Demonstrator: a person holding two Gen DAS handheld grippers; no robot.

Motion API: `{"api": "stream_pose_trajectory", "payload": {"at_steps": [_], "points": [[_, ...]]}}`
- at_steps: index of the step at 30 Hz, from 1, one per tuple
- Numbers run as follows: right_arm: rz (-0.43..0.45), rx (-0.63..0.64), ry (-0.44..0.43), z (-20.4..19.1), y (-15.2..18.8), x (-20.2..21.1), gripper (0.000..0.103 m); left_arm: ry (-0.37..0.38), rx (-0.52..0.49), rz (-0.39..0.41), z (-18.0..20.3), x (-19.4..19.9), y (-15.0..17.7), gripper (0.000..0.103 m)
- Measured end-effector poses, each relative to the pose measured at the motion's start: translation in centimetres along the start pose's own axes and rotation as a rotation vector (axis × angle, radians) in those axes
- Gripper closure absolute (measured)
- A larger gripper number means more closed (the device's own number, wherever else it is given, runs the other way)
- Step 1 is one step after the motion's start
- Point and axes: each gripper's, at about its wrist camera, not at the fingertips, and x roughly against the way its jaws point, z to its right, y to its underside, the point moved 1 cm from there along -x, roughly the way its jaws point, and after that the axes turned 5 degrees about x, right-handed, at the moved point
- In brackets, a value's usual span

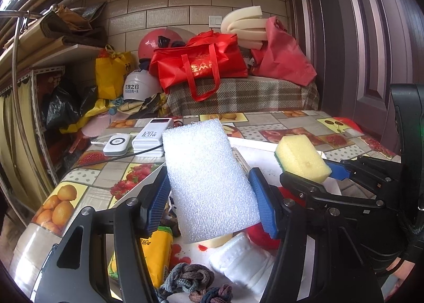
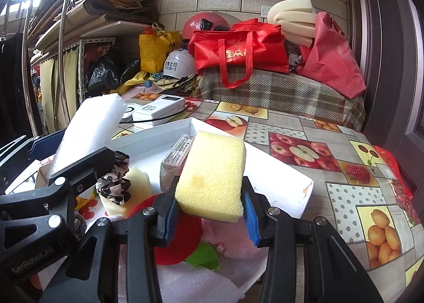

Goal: Organize soft objects
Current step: 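Carry the yellow sponge into the box and open the right gripper while the left gripper carries the foam block, then lower the foam block into the box and open the left gripper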

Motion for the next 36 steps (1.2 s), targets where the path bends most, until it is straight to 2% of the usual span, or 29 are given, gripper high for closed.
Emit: {"api": "stream_pose_trajectory", "payload": {"at_steps": [3,4,5,7,21,27,36], "points": [[-0.021,0.008,-0.015,-0.2,0.0,-0.4,0.054,-0.039,0.03,0.023,-0.4,0.4,0.0,0.037],[-0.024,0.013,-0.012,-0.3,0.0,-0.5,0.038,-0.045,0.035,0.022,-0.5,0.4,0.0,0.019],[-0.024,0.019,-0.008,-0.4,0.0,-0.5,0.014,-0.051,0.037,0.016,-0.5,0.3,-0.1,0.002],[-0.016,0.033,0.003,-0.6,0.1,-0.3,0.0,-0.073,0.055,0.029,-0.8,0.5,-0.1,0.0],[0.064,-0.002,0.027,0.0,0.2,1.3,0.0,-0.108,0.089,0.092,-1.6,1.9,0.2,0.0],[0.108,-0.018,0.069,0.2,0.6,2.9,0.0,-0.098,0.107,0.087,-1.6,2.8,0.5,0.0],[0.078,-0.036,0.078,0.5,2.2,5.3,0.0,-0.057,0.087,0.055,0.1,4.7,1.5,0.0]]}}
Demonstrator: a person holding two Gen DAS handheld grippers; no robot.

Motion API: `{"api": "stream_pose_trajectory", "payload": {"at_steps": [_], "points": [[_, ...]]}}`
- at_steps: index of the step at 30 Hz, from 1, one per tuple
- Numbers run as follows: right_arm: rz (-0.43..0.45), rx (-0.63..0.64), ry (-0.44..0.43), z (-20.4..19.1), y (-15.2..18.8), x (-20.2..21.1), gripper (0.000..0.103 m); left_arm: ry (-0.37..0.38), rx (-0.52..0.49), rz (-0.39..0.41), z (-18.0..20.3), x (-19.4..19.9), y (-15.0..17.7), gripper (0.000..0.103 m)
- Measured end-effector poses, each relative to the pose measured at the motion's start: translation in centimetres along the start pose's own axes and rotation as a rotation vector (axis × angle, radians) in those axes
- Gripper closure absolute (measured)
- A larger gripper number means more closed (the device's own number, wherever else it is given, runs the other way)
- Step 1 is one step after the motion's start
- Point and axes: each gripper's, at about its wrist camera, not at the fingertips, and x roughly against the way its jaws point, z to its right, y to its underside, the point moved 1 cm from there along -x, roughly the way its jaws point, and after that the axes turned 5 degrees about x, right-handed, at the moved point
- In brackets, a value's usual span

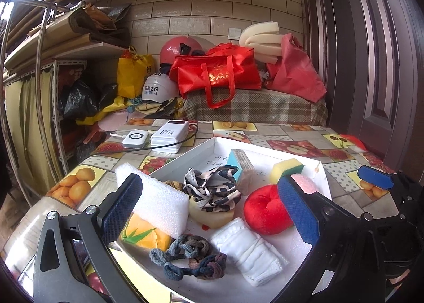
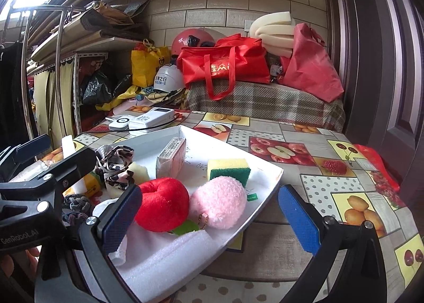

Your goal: Organize soft objects

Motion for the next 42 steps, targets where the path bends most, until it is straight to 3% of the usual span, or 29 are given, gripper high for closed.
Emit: {"api": "stream_pose_trajectory", "payload": {"at_steps": [7,16,19,24,27,31,33,38,42], "points": [[-0.042,-0.005,0.004,0.7,1.8,2.8,0.0,0.06,-0.008,-0.073,1.6,1.9,1.3,0.0],[-0.054,-0.053,0.016,3.0,4.0,6.7,0.0,0.089,-0.051,-0.07,3.4,4.7,2.4,0.0],[-0.024,-0.11,0.011,4.4,4.9,8.7,0.0,0.075,-0.077,-0.074,3.8,5.4,2.6,0.0],[-0.074,-0.238,0.029,7.6,6.0,9.9,0.0,0.087,-0.12,-0.069,4.9,7.1,3.1,0.0],[-0.028,-0.287,0.021,8.5,6.3,11.7,0.0,0.081,-0.128,-0.045,5.2,8.2,3.2,0.0],[0.079,-0.262,0.024,7.8,6.5,14.5,0.0,0.108,-0.078,-0.004,4.8,9.9,2.9,0.0],[0.138,-0.231,0.041,7.2,6.5,15.9,0.0,0.079,-0.071,0.014,4.8,10.6,2.9,0.0],[0.223,-0.163,0.113,6.2,6.7,18.3,0.0,-0.121,-0.099,0.048,5.6,11.8,2.9,0.0],[0.198,-0.19,0.203,6.8,6.8,18.2,0.0,-0.095,-0.083,-0.041,5.7,11.2,1.6,0.0]]}}
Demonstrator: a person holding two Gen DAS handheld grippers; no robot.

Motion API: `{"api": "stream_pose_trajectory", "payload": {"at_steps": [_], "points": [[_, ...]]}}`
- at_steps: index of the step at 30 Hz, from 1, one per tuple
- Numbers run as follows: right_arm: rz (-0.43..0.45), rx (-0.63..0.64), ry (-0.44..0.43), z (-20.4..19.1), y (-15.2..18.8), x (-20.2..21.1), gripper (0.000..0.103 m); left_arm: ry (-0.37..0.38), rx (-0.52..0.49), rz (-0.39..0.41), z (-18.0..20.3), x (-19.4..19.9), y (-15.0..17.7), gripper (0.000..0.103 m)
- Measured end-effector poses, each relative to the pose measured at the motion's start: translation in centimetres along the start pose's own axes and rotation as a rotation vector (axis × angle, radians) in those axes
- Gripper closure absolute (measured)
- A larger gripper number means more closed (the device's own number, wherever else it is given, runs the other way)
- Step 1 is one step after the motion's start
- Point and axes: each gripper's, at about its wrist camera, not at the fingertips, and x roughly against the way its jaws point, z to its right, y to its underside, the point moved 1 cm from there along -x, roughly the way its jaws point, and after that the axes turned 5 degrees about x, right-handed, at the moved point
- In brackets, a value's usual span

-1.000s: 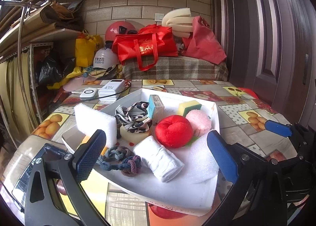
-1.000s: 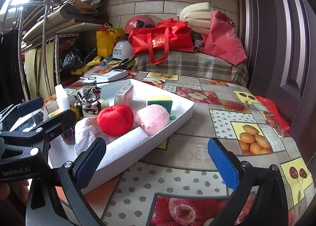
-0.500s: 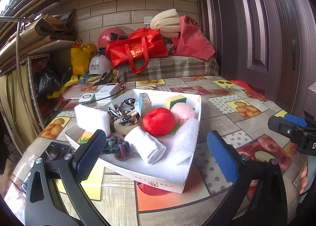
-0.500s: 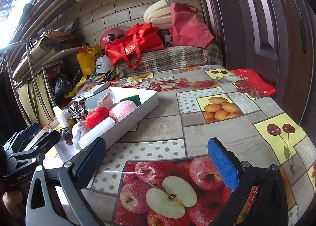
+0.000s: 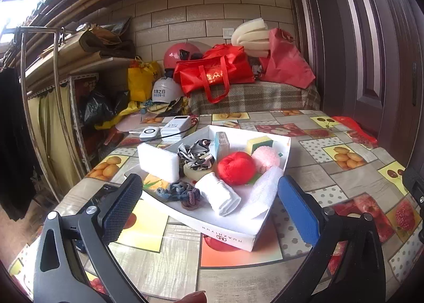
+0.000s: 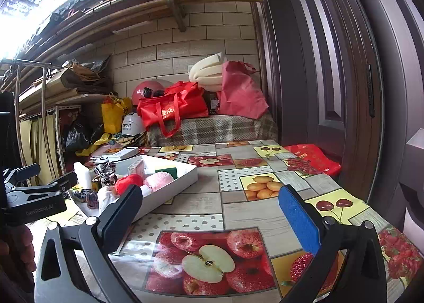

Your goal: Organize soft objects

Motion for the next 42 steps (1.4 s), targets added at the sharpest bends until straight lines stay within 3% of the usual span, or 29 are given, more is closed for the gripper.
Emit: {"api": "stream_pose_trajectory", "payload": {"at_steps": [3,8,14,18,42], "points": [[-0.04,-0.025,0.012,0.7,0.1,-0.8,0.0,0.022,0.02,-0.049,-0.1,-0.2,-1.2,0.0],[-0.032,-0.025,-0.021,0.8,0.3,-0.4,0.0,0.036,0.027,-0.124,0.6,-0.2,-1.9,0.0],[-0.026,-0.004,-0.051,0.3,0.3,-0.2,0.0,0.023,-0.005,-0.141,1.4,0.5,-1.5,0.0],[-0.024,-0.019,-0.056,0.4,0.3,-0.2,0.0,0.048,0.021,-0.168,1.2,0.3,-1.2,0.0],[-0.036,-0.023,-0.079,0.3,0.3,-0.3,0.0,0.015,0.032,-0.197,0.7,-0.4,-0.9,0.0]]}}
